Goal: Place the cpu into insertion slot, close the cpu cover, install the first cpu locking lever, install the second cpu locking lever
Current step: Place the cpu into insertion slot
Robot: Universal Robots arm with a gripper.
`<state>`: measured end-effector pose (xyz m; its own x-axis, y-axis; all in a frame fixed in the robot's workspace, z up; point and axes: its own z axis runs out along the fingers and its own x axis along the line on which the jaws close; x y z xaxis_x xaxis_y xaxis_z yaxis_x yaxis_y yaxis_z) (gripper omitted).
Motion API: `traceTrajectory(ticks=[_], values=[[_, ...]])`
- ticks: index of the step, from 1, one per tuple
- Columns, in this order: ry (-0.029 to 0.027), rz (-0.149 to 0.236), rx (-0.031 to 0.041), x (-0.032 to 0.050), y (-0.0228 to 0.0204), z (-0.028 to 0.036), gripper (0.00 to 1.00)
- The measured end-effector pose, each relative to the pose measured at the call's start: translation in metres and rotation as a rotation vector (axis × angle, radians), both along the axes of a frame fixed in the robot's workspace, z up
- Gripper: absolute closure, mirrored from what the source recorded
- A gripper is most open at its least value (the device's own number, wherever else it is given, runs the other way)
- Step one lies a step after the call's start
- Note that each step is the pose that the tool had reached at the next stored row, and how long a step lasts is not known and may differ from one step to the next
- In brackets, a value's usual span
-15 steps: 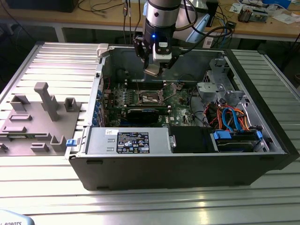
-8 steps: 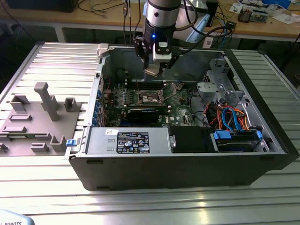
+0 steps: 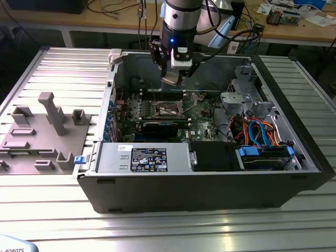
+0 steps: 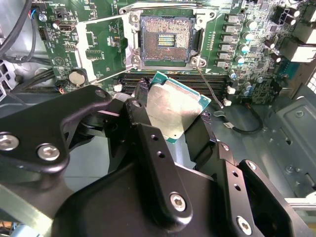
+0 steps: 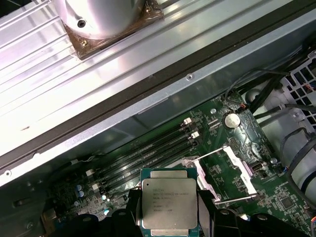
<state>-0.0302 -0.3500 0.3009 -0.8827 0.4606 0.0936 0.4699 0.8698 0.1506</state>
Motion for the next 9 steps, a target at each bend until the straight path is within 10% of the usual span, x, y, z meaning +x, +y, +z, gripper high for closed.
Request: traceTrajectory(ticks=[9], values=[[0.0,-0.009,0.0,0.0,0.0,0.0,0.46]])
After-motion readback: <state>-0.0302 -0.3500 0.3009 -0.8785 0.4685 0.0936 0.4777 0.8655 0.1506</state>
